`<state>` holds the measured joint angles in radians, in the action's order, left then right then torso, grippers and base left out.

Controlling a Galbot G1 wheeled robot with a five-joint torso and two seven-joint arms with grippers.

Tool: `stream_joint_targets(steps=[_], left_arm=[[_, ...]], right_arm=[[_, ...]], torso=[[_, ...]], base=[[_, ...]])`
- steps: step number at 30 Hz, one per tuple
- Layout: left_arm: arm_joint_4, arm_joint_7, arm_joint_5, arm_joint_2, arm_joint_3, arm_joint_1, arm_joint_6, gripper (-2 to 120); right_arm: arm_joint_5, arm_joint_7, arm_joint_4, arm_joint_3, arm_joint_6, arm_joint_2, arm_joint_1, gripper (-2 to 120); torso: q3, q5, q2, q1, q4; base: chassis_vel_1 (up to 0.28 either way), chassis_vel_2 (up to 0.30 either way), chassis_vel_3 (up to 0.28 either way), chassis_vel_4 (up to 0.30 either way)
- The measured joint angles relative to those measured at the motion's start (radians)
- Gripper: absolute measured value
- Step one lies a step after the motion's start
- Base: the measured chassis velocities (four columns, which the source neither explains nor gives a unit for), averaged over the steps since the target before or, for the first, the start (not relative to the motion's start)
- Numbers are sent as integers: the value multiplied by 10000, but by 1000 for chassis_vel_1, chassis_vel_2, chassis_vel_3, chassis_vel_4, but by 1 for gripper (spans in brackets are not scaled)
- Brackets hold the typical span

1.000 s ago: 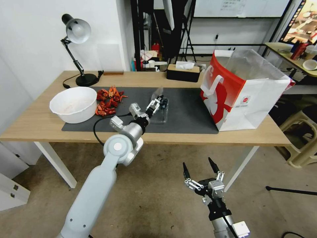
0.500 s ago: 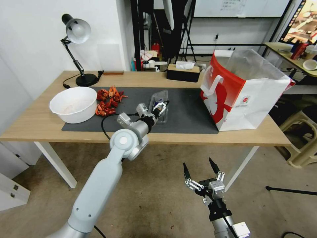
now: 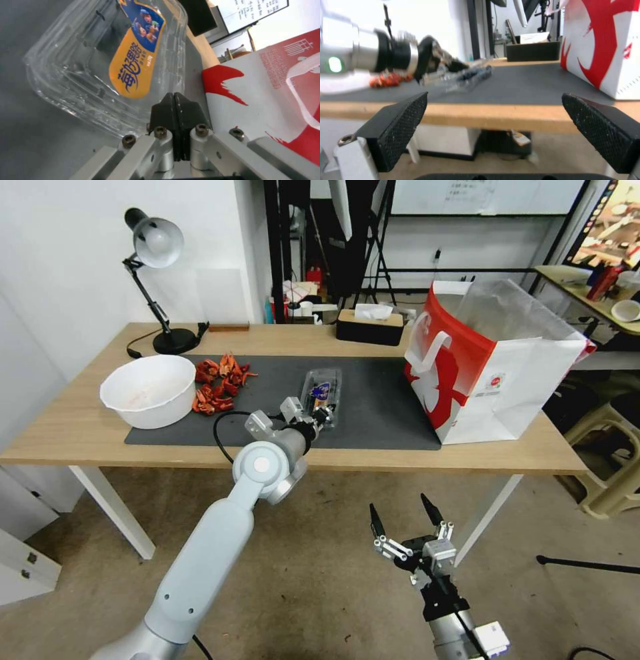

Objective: Close the takeout container lid, then place the container into the takeout bag.

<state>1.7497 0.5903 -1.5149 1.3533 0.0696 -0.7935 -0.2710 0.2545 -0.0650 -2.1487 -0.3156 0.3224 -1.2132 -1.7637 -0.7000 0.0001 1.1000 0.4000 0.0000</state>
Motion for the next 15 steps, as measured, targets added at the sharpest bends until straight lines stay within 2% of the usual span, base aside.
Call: stream_joint_targets(steps=[4,5,6,7,8,9,10,12,15], left_arm=[[-17,42,32,-3,0,-43,-6,0],[-18,45,61,-11,3,-67,9,0],[-18,45,61,-11,3,-67,9,0],[-18,44,63,-31,16,-89,15,0],[-19,43,65,-37,18,-95,18,0],[-35,41,71,-48,22,-108,39,0],[-35,41,71,-48,22,-108,39,0],[-50,52,108,-56,32,-119,98,0],[-50,54,118,-69,46,-132,122,0]], right_arm=[[1168,265,-320,-296,-350,229,292,100],[2457,435,-580,-636,-744,460,653,100],[2457,435,-580,-636,-744,460,653,100],[3876,482,-856,-865,-1198,684,1132,100],[4368,456,-898,-924,-1349,762,1330,100],[5478,336,-933,-1026,-1679,938,1842,100],[5478,336,-933,-1026,-1679,938,1842,100],[7064,53,-908,-1066,-2187,1176,2667,100],[8067,-266,-741,-991,-2549,1328,3356,100]], torso=[[0,-1,0,0,1],[0,-1,0,0,0],[0,-1,0,0,0],[0,-1,0,0,-2],[0,0,-1,0,0],[0,0,0,-1,1],[0,0,0,-1,1],[0,-1,0,0,1],[-1,-1,-1,1,0]], base=[[0,0,0,0],[0,0,0,0],[0,0,0,0],[0,0,0,0],[0,0,0,0],[0,0,0,0],[0,0,0,0],[0,0,0,0],[0,0,0,0]])
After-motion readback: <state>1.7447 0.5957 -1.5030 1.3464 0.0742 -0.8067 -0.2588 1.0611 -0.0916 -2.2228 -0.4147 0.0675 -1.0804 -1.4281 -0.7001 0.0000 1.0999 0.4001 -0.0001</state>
